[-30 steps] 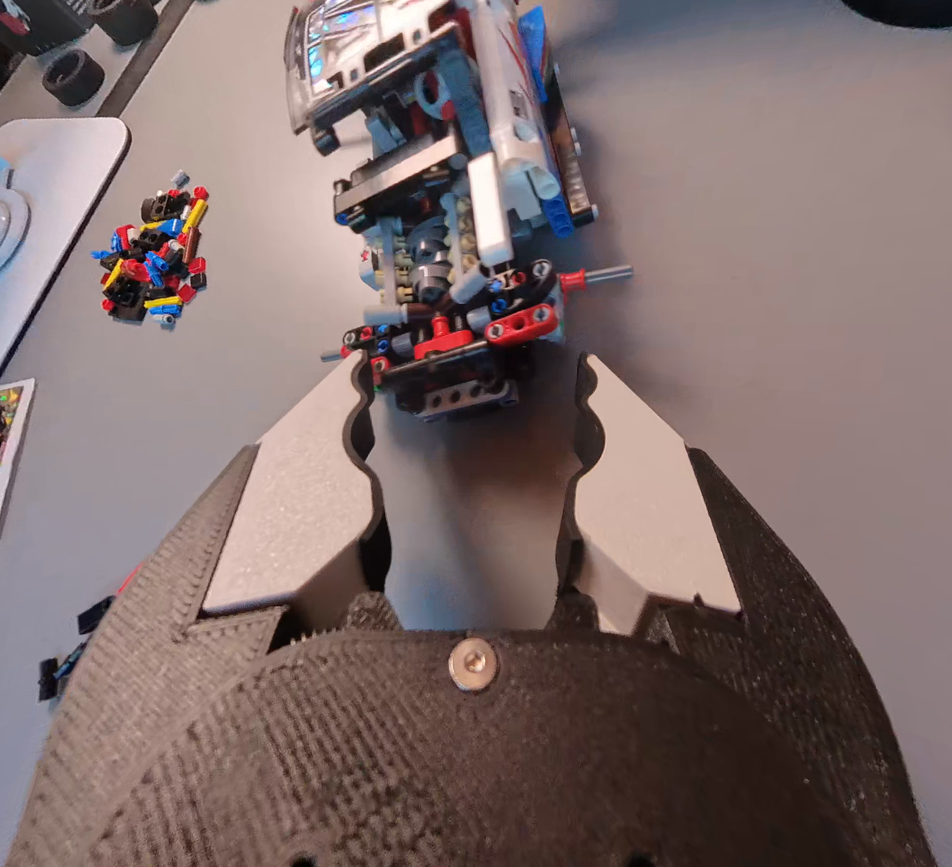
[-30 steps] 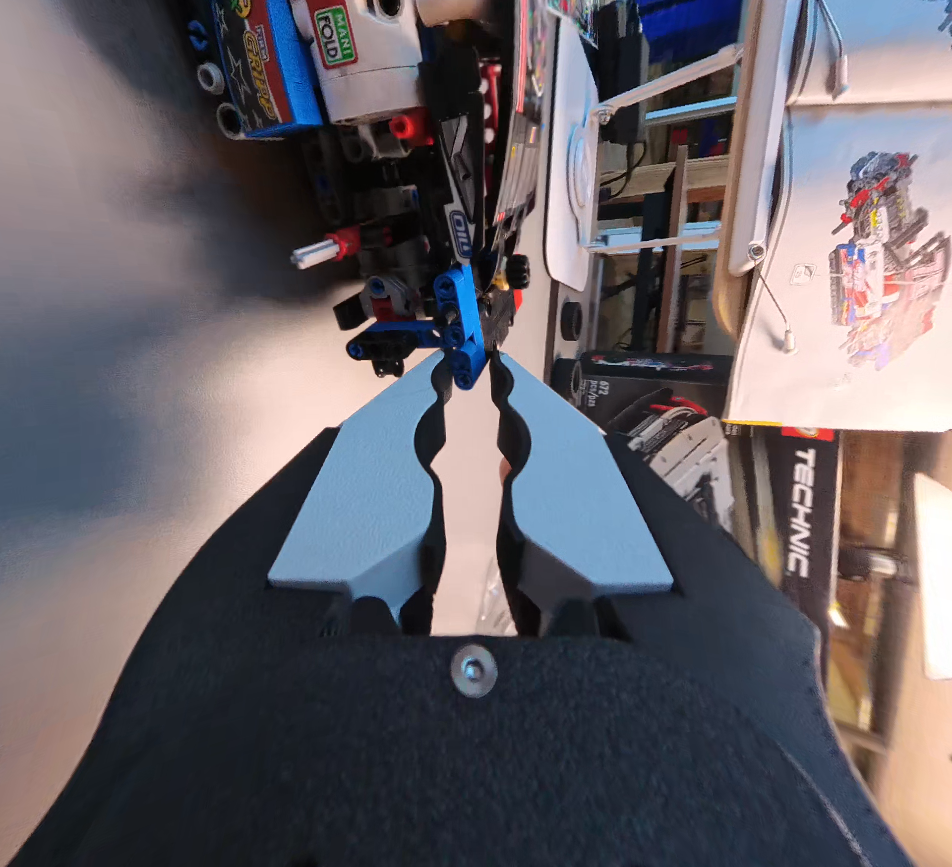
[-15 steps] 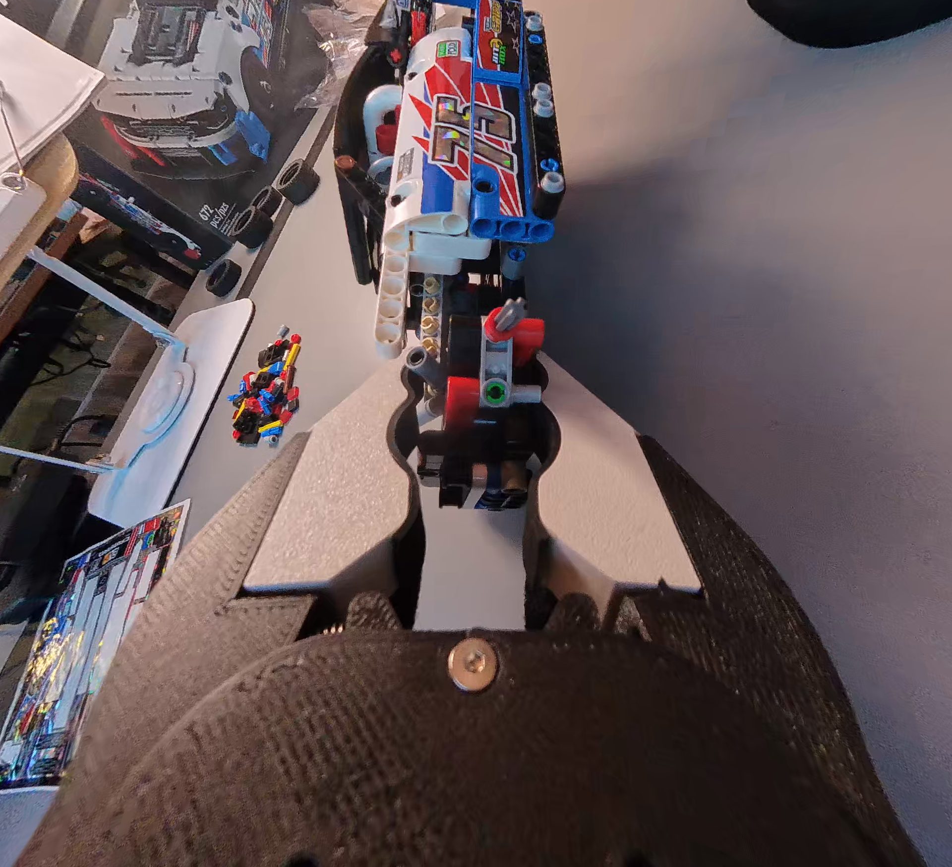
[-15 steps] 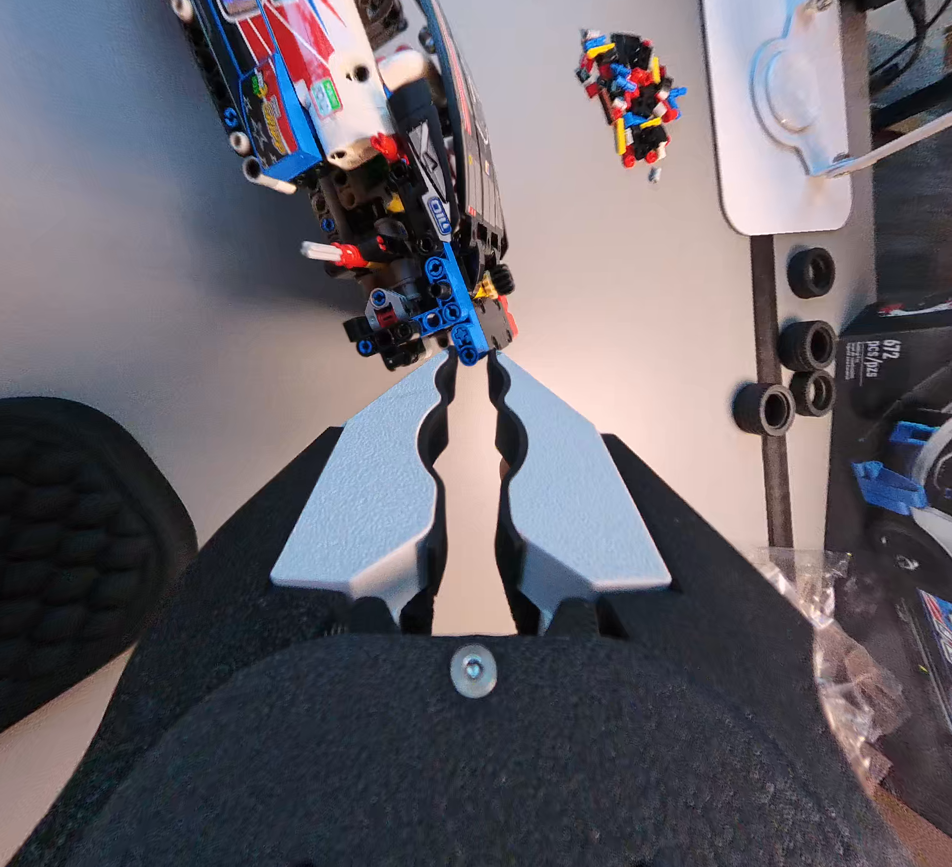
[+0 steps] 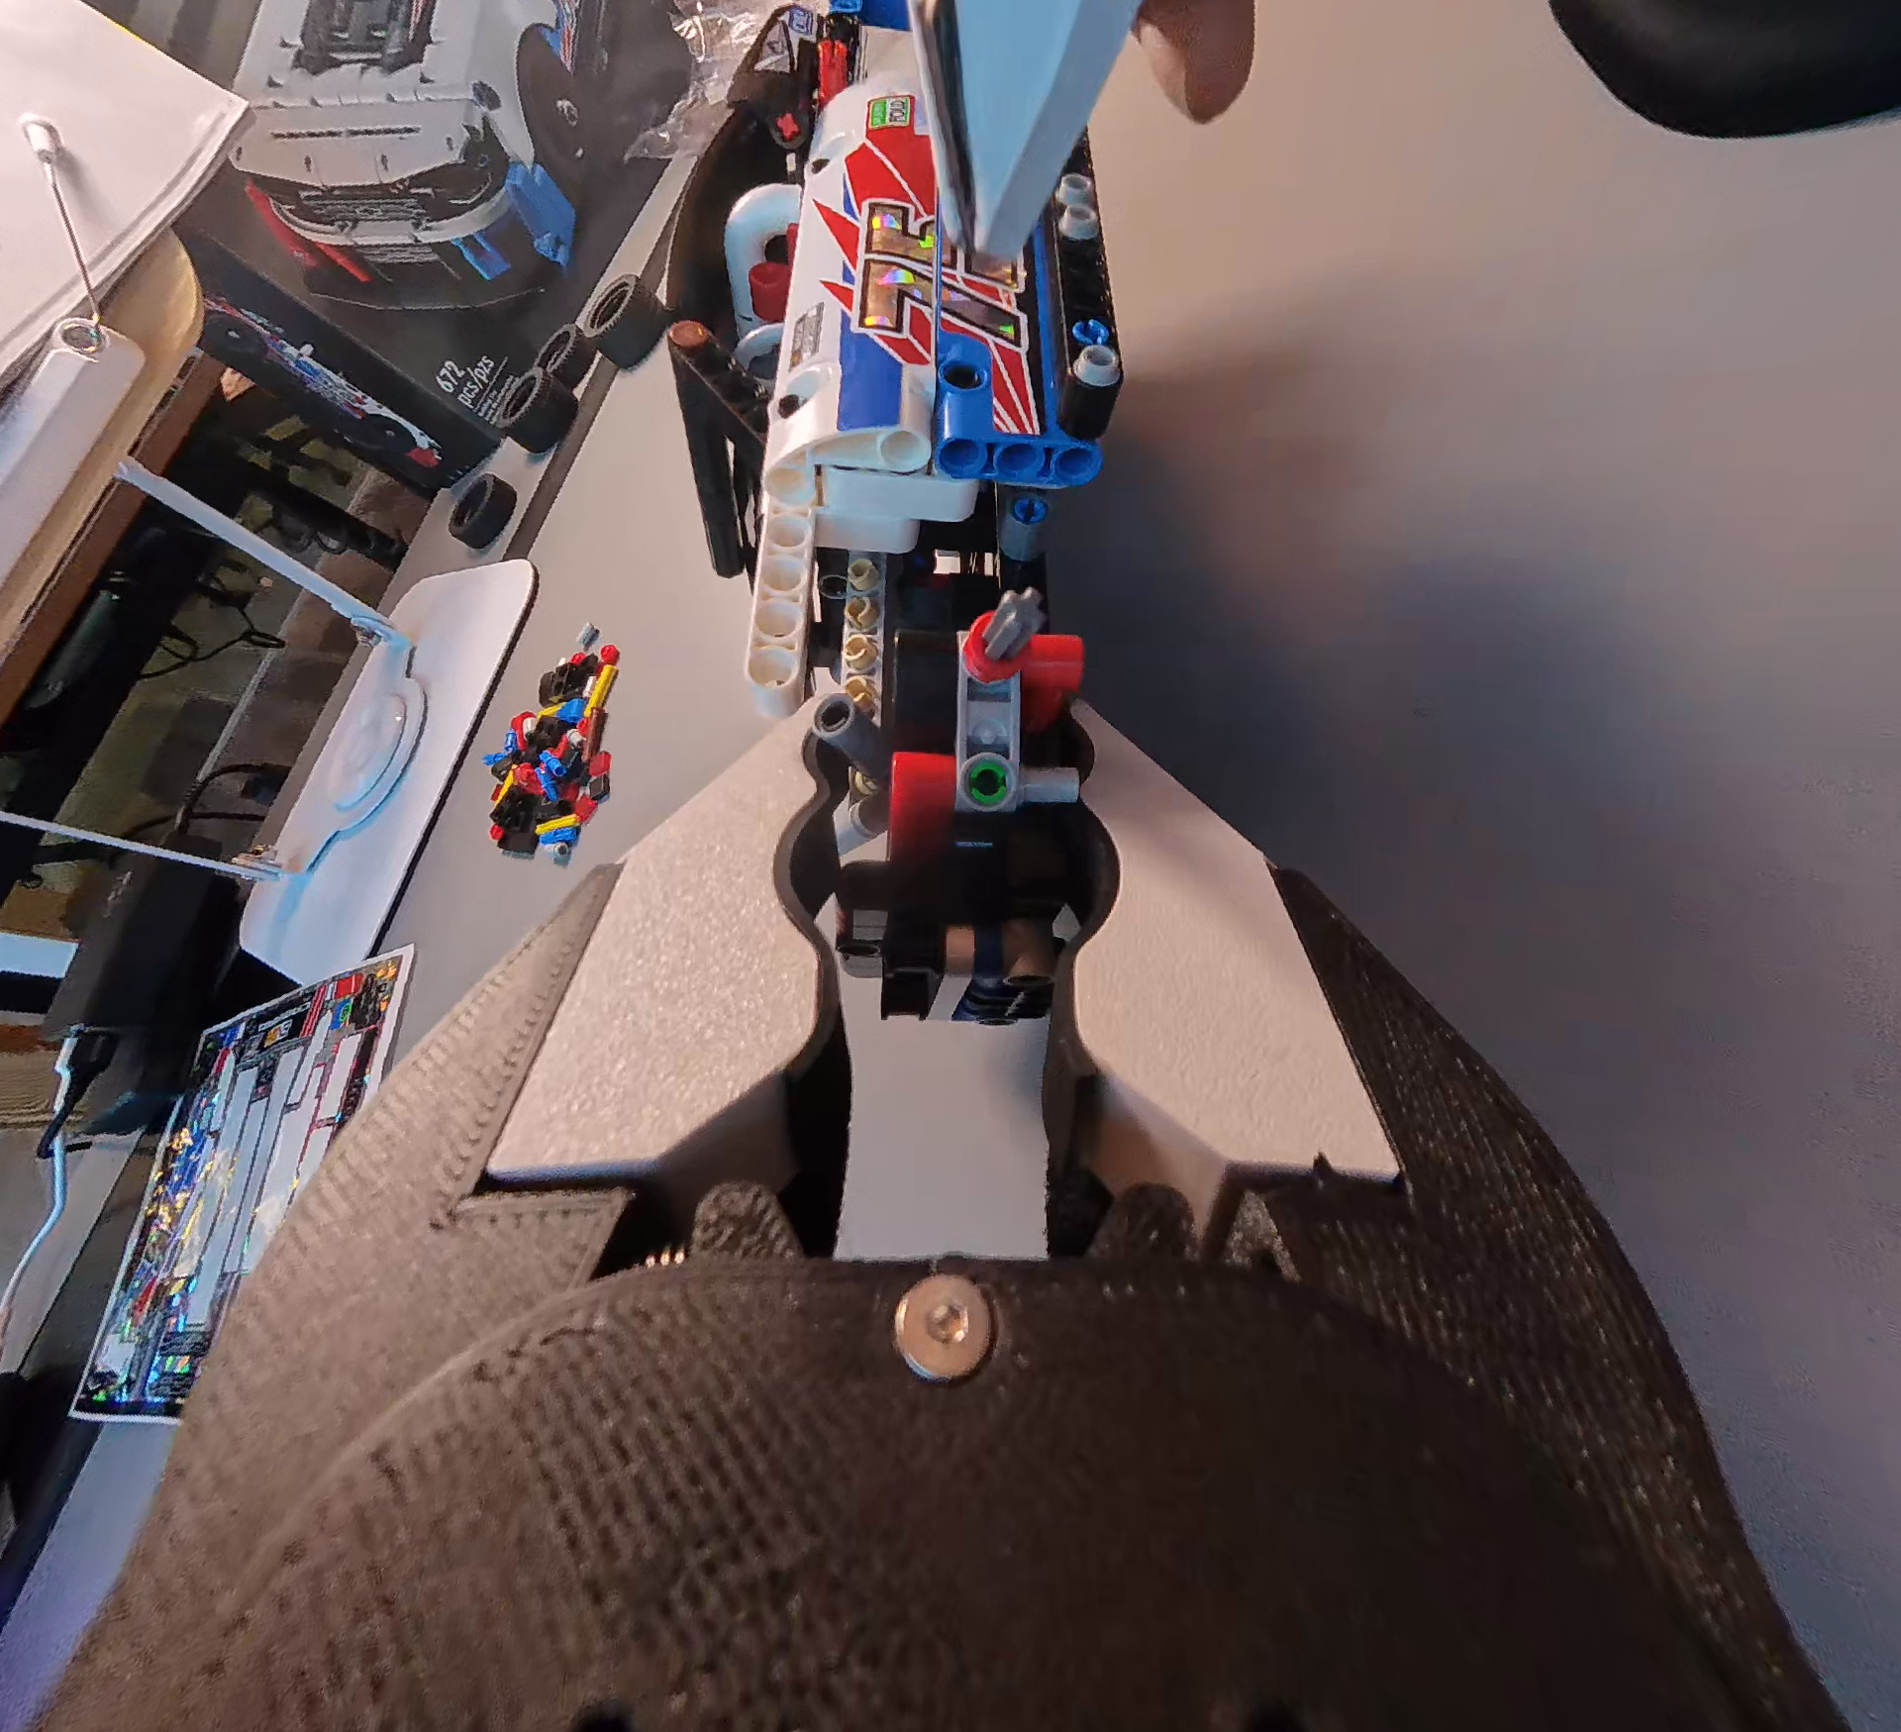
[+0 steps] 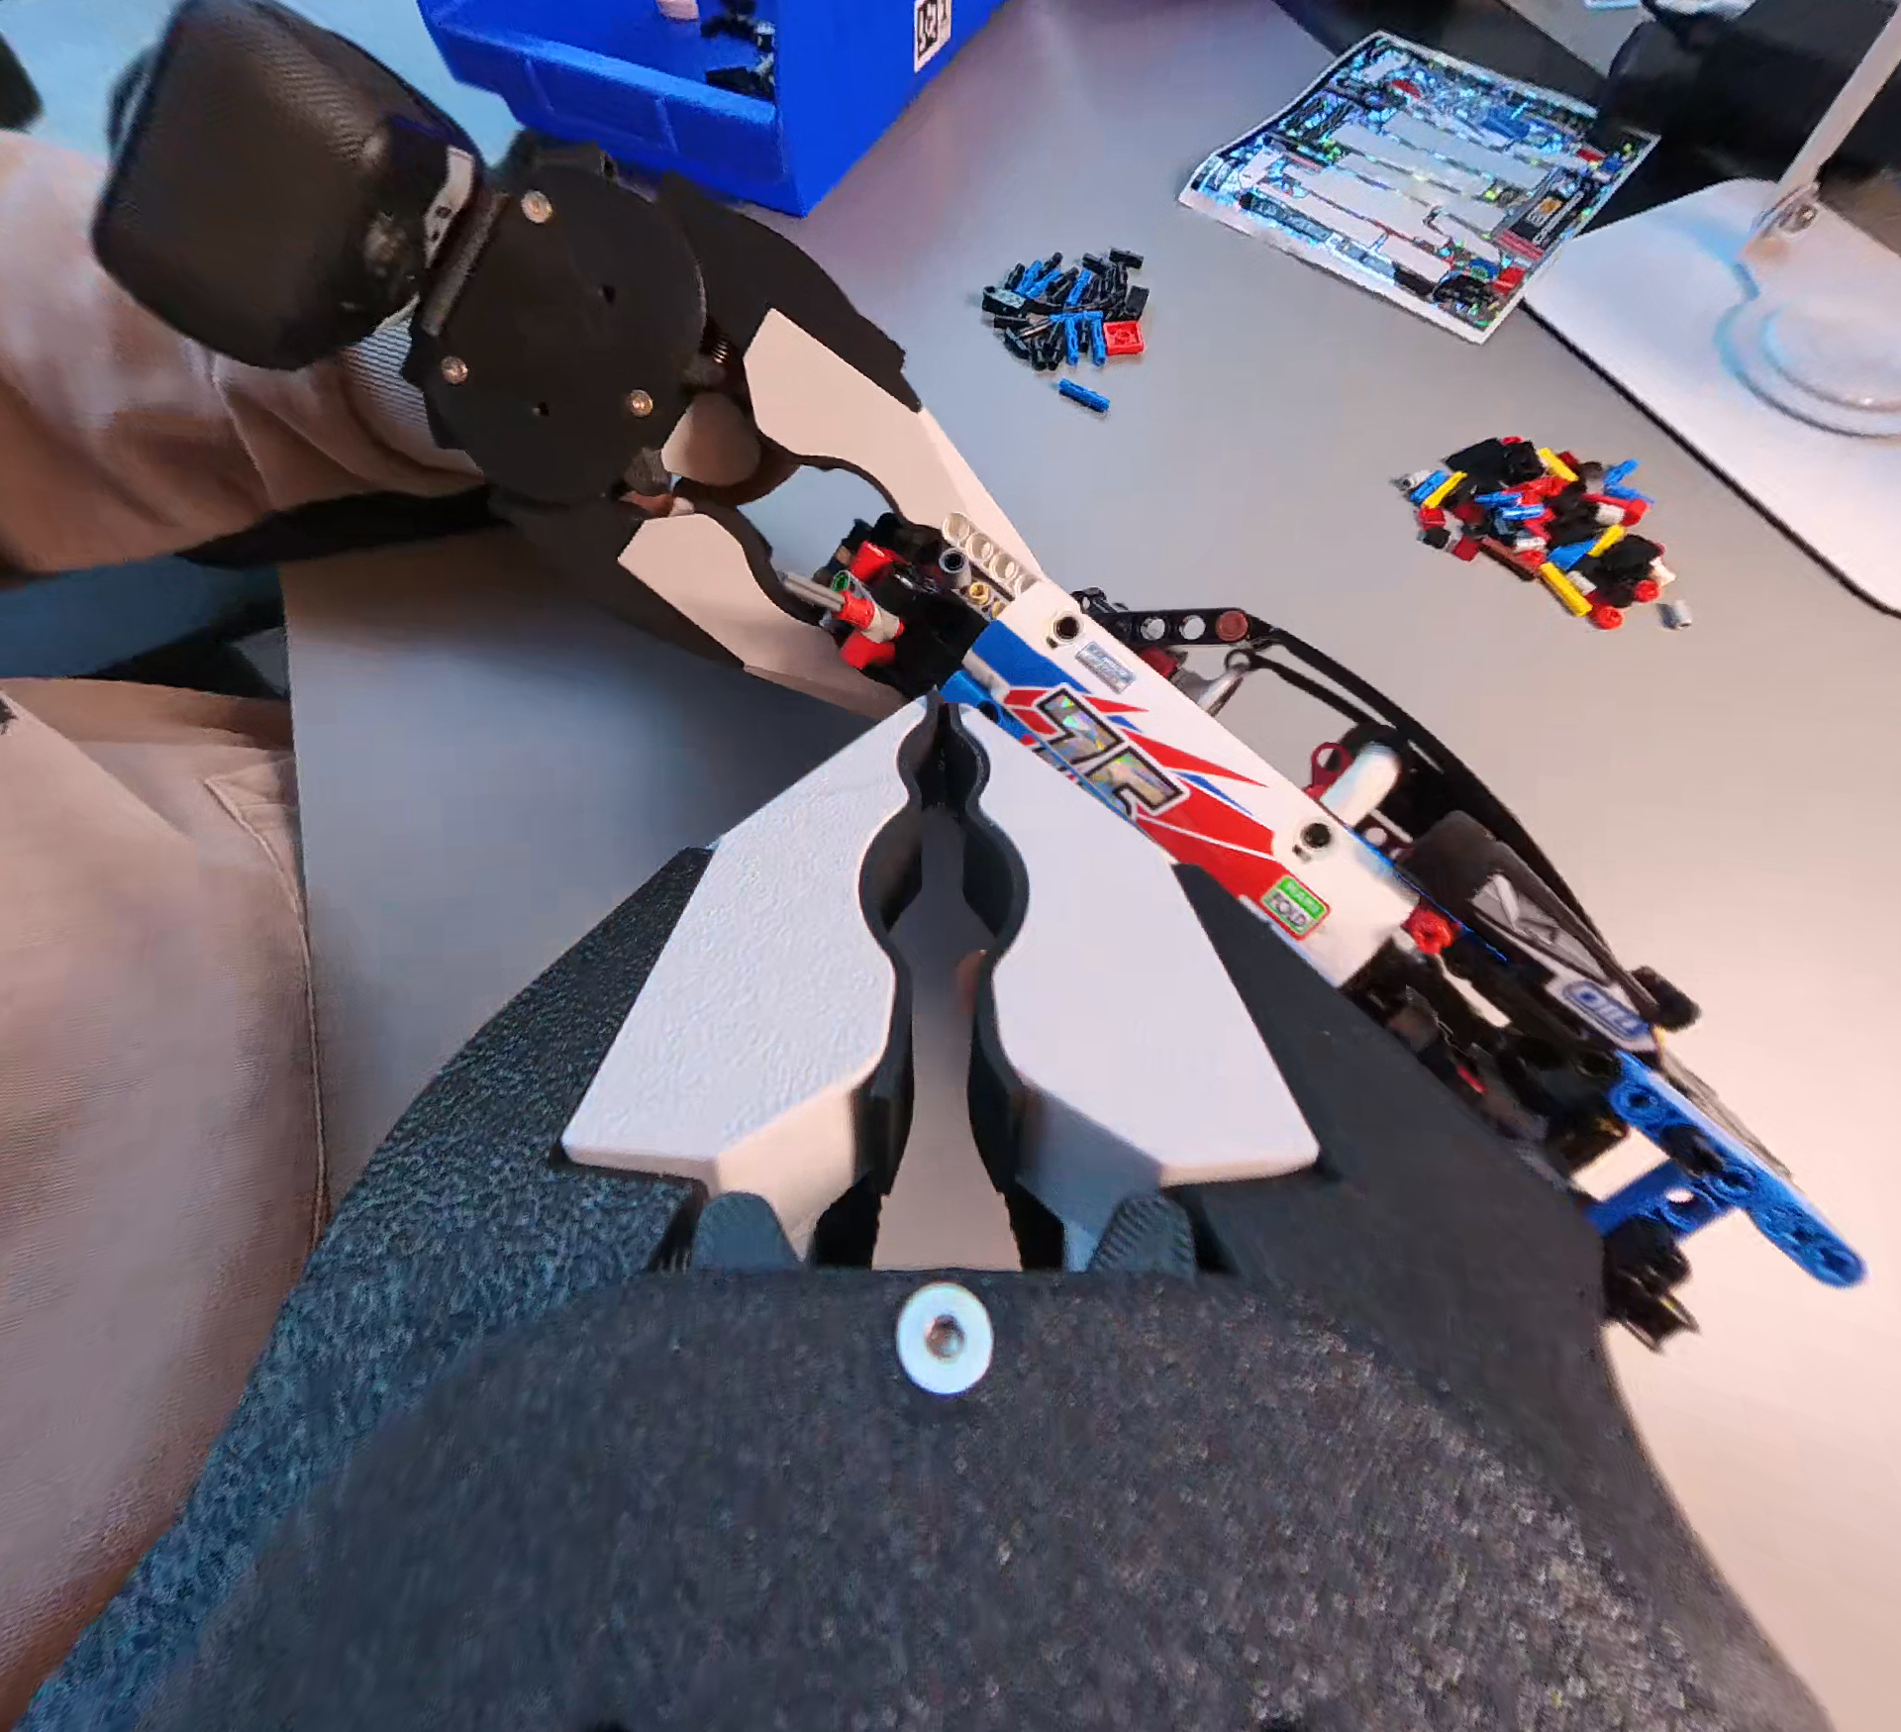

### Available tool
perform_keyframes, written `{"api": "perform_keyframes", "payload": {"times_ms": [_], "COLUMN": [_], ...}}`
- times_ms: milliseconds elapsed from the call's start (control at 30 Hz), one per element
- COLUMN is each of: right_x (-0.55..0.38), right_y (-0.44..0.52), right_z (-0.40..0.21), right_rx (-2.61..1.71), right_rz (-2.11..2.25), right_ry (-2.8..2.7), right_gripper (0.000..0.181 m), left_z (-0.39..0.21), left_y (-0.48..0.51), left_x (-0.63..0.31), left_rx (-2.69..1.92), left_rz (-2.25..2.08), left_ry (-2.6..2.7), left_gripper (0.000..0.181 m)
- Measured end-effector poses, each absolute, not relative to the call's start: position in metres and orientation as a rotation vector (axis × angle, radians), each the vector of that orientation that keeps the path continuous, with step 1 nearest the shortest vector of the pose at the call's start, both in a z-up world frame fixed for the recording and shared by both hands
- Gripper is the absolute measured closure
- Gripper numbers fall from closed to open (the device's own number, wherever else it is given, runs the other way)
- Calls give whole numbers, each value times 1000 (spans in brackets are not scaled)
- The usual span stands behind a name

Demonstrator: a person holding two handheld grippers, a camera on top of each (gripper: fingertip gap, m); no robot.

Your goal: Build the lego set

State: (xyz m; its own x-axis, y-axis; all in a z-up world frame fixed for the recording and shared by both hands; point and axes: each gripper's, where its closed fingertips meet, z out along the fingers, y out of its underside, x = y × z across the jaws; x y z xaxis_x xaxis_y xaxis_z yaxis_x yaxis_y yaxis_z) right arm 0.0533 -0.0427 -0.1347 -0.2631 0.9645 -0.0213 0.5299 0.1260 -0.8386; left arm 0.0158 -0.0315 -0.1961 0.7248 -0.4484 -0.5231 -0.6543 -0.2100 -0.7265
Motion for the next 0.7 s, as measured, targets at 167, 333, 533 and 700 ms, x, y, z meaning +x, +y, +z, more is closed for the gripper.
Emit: {"api": "perform_keyframes", "payload": {"times_ms": [167, 333, 533, 700], "right_x": [50, 55, 64, 67], "right_y": [-44, -35, -15, -1], "right_z": [-153, -154, -153, -153], "right_rx": [-1507, -1561, -1611, -1612], "right_rz": [977, 955, 888, 768], "right_ry": [-1944, -1936, -1874, -1817], "right_gripper": [181, 181, 181, 181], "left_z": [-196, -196, -196, -196], "left_y": [-33, -34, -34, -35], "left_x": [17, 15, 15, 14], "left_rx": [-1854, -1855, -1858, -1867], "left_rz": [251, 242, 232, 221], "left_ry": [866, 867, 861, 846], "left_gripper": [144, 144, 144, 144]}}
